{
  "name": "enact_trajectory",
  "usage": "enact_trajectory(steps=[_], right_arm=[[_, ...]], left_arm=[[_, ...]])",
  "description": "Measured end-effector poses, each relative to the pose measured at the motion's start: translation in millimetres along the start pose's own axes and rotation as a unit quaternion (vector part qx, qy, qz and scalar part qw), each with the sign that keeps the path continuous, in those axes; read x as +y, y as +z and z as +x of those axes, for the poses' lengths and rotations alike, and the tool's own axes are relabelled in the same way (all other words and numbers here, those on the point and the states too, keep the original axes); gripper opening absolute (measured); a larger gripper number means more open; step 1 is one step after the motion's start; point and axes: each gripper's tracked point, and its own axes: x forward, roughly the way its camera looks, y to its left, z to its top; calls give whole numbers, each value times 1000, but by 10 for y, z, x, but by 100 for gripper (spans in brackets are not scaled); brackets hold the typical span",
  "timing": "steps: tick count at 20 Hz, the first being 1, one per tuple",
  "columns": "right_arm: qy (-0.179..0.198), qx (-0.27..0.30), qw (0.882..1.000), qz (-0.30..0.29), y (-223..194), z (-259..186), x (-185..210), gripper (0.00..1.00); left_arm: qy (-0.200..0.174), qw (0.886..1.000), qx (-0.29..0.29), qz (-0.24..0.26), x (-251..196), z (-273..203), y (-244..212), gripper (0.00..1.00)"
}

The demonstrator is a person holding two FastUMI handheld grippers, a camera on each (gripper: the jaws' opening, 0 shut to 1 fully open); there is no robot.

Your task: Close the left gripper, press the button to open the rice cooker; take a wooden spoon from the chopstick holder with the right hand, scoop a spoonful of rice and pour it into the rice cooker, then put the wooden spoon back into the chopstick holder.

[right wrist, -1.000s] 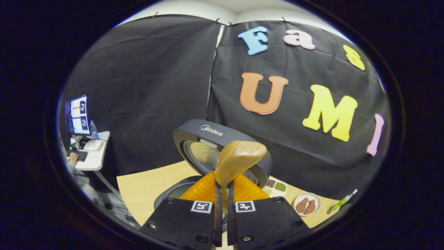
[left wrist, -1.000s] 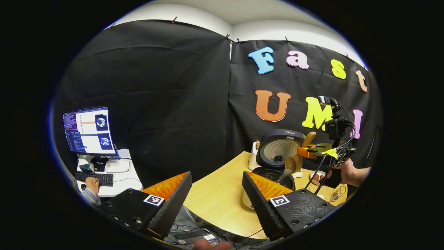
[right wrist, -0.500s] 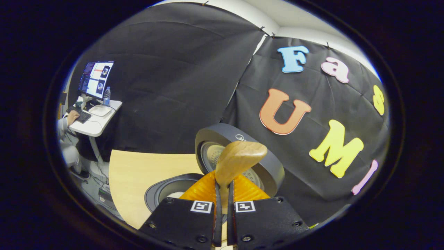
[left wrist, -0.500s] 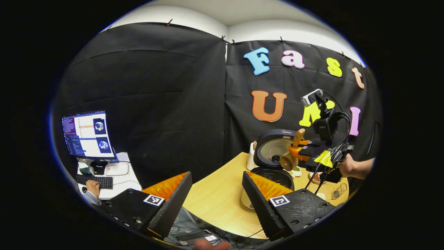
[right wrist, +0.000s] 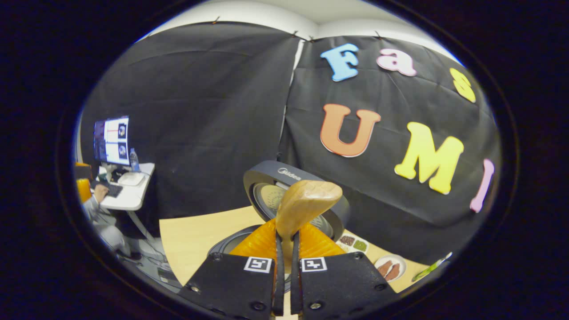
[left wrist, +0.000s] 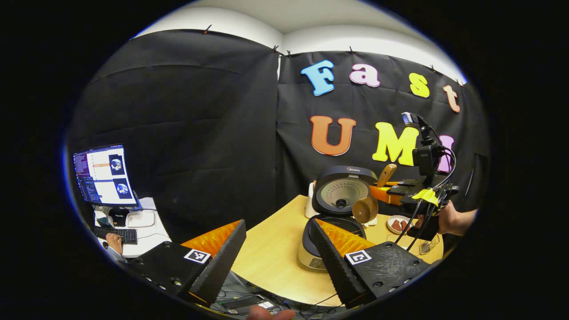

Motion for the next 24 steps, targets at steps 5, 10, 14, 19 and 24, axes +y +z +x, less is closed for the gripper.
enact_trajectory(steps=[5, 10, 14, 19, 24], right_arm=[[-69, 3, 991, 119, -237, -624, -923, 11], [-199, 9, 965, 173, -797, -1526, -2226, 11], [-281, 28, 937, 206, -1329, -2111, -3086, 11], [-334, 60, 913, 226, -2021, -2313, -3876, 11], [-332, 105, 900, 262, -2727, -2053, -4211, 11]], left_arm=[[-64, 998, 1, 20, -583, 140, 28, 95], [-125, 992, 2, 33, -1211, 270, 62, 95], [-147, 988, -9, 35, -1572, 321, 149, 95], [-136, 990, -8, 43, -1765, 417, 168, 95], [-111, 993, 4, 49, -1754, 413, 142, 95]])
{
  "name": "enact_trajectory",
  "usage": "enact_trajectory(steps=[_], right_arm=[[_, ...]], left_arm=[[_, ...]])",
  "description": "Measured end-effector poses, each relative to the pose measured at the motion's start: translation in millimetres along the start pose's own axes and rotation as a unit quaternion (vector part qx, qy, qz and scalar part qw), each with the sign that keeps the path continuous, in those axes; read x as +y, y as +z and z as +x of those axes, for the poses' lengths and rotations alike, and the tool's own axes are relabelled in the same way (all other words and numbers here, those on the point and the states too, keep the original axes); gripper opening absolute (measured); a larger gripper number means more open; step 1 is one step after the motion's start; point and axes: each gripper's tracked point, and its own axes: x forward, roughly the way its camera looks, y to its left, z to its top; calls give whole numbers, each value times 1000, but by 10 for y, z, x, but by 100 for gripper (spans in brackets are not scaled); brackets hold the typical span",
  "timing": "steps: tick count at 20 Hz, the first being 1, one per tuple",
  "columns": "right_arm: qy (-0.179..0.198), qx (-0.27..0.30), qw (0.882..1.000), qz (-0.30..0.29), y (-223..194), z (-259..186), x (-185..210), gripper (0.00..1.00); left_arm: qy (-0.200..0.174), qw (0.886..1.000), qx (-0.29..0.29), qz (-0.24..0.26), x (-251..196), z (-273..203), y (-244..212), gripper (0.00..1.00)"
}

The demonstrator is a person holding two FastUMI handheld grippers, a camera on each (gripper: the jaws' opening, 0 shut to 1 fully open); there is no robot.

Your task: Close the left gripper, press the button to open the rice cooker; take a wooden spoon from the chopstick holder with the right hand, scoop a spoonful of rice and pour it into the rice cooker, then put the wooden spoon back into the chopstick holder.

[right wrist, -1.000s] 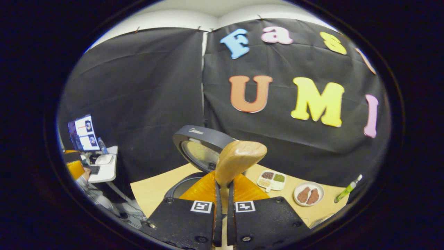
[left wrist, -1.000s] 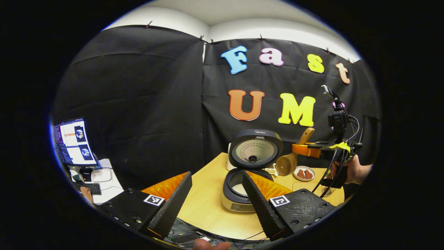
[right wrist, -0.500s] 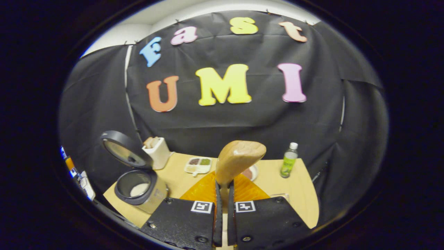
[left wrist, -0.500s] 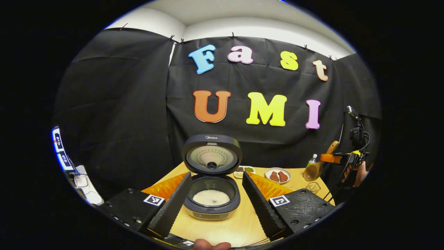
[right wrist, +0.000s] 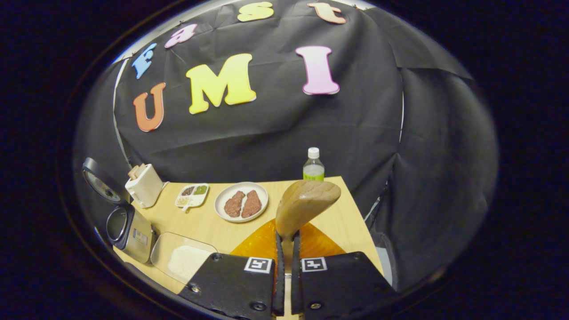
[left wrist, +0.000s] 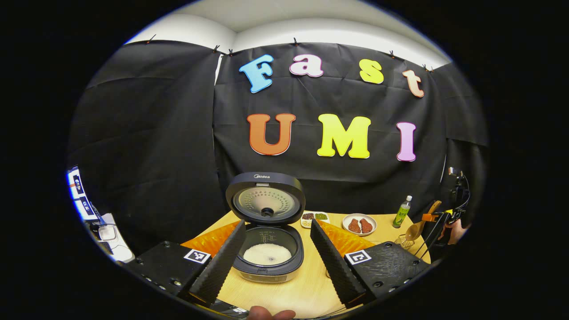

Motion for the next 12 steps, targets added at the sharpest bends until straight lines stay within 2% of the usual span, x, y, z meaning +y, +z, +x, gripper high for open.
enact_trajectory(steps=[6, 9, 12], right_arm=[[5, 45, 999, 19, -430, 442, -36, 13], [3, 53, 998, 32, -521, 521, -51, 14], [18, 49, 998, 39, -512, 502, 8, 19]], left_arm=[[27, 1000, 9, 6, 76, -66, -13, 95], [37, 999, 7, 6, 121, -91, 18, 95], [41, 999, 9, 4, 151, -104, 18, 95]])
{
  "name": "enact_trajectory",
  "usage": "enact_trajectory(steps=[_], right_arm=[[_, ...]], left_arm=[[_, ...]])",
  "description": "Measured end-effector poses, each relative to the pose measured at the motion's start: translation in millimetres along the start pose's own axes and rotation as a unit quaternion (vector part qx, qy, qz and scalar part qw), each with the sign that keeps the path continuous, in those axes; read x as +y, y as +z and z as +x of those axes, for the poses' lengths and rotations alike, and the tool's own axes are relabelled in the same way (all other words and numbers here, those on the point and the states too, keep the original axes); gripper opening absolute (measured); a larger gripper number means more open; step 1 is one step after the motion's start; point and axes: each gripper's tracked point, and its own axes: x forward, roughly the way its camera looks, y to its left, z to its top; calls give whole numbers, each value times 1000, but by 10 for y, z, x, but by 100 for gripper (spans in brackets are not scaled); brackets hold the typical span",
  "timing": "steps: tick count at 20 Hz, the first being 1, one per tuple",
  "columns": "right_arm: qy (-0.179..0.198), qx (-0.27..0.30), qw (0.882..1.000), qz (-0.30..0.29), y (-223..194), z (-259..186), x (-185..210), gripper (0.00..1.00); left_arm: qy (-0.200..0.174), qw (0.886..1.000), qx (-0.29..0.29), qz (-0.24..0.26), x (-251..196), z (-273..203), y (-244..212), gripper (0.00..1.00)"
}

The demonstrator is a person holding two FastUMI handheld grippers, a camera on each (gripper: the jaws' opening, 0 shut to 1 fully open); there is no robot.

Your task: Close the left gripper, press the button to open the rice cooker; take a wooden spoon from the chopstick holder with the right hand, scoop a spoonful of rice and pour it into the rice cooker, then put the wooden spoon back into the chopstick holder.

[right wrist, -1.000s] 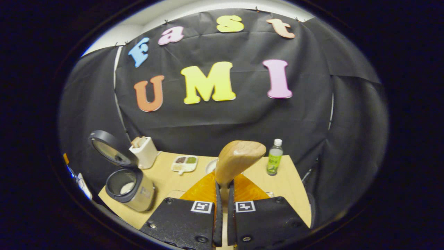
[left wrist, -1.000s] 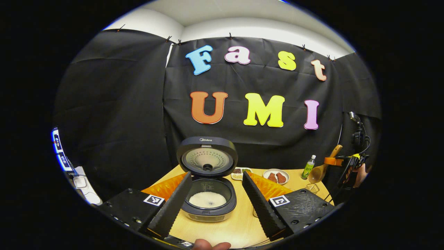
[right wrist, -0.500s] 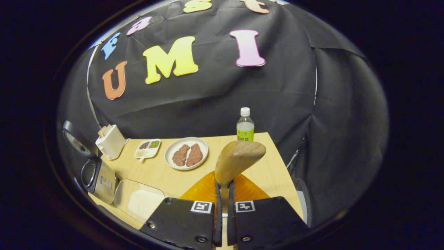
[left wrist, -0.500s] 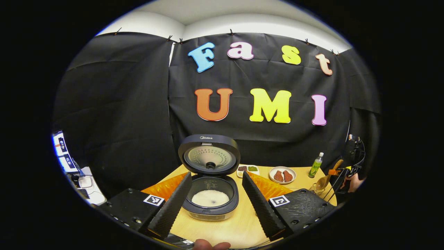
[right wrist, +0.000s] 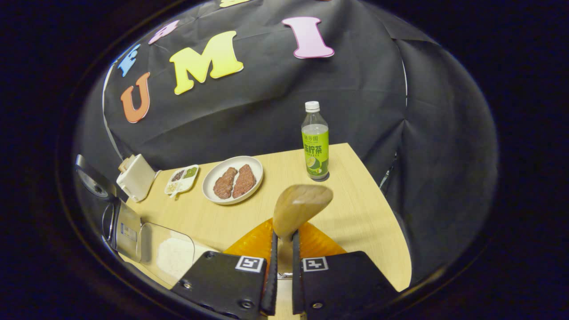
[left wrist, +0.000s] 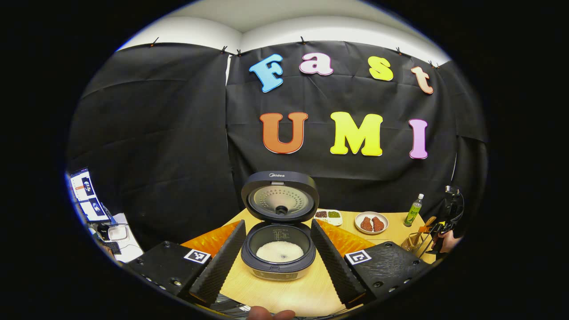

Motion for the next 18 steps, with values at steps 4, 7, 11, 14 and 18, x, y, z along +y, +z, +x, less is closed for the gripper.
enact_trajectory(steps=[4, 7, 11, 14, 18], right_arm=[[-15, -20, 1000, -13, 123, -139, -42, 65], [-44, -52, 997, -27, 278, -385, -144, 90], [-58, -93, 993, -38, 476, -749, -137, 94], [-61, -114, 991, -44, 560, -1031, -65, 94], [-55, -143, 987, -46, 634, -1435, 110, 95]], left_arm=[[-7, 1000, -10, -4, -33, -12, 60, 95], [-15, 1000, -18, -2, -33, -8, 109, 95], [-21, 999, -31, 1, 13, 36, 207, 95], [-29, 999, -46, 6, 35, 58, 345, 95], [-39, 997, -64, 9, 100, 204, 639, 94]])
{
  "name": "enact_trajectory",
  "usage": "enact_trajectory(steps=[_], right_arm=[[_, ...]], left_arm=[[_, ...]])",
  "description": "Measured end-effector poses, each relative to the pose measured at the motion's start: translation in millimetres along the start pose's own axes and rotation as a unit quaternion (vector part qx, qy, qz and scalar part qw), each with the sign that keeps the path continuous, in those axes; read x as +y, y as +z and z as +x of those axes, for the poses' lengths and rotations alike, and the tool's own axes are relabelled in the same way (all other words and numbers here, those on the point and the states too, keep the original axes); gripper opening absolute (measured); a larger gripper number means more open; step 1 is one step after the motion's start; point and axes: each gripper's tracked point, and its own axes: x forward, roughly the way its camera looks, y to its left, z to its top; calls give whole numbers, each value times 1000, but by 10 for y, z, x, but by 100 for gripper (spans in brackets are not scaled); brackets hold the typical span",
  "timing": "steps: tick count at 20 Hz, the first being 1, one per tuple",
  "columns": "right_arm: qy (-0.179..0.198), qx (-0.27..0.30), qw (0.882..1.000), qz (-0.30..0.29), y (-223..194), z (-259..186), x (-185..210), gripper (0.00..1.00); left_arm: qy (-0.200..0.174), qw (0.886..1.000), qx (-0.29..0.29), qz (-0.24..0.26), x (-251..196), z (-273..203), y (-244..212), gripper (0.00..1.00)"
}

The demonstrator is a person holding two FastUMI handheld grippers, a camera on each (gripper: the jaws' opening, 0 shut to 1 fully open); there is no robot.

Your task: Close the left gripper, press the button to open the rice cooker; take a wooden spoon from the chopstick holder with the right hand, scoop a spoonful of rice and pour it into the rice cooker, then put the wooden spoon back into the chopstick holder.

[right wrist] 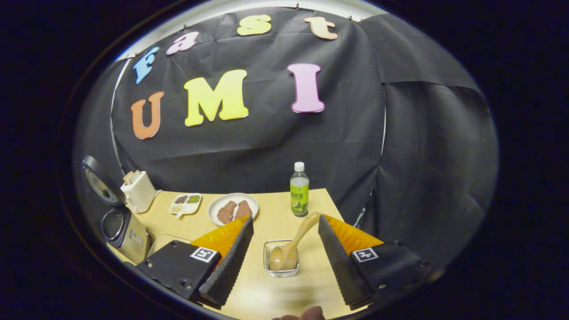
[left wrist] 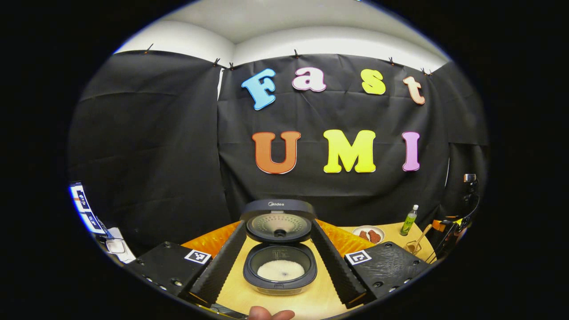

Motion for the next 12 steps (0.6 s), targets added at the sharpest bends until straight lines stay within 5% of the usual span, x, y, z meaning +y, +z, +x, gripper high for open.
enact_trajectory(steps=[5, 10, 11, 12], right_arm=[[31, -25, 999, -8, 138, -457, 265, 100], [37, -53, 997, -31, 142, -898, 383, 100], [38, -54, 997, -34, 101, -989, 398, 100], [34, -52, 997, -41, 37, -1046, 391, 100]], left_arm=[[-28, 999, -12, 31, -34, 411, 284, 94], [-27, 999, 14, 10, -17, 958, 364, 94], [-24, 999, 21, 9, 20, 1084, 347, 85], [-23, 999, 29, 8, 37, 1203, 317, 94]])
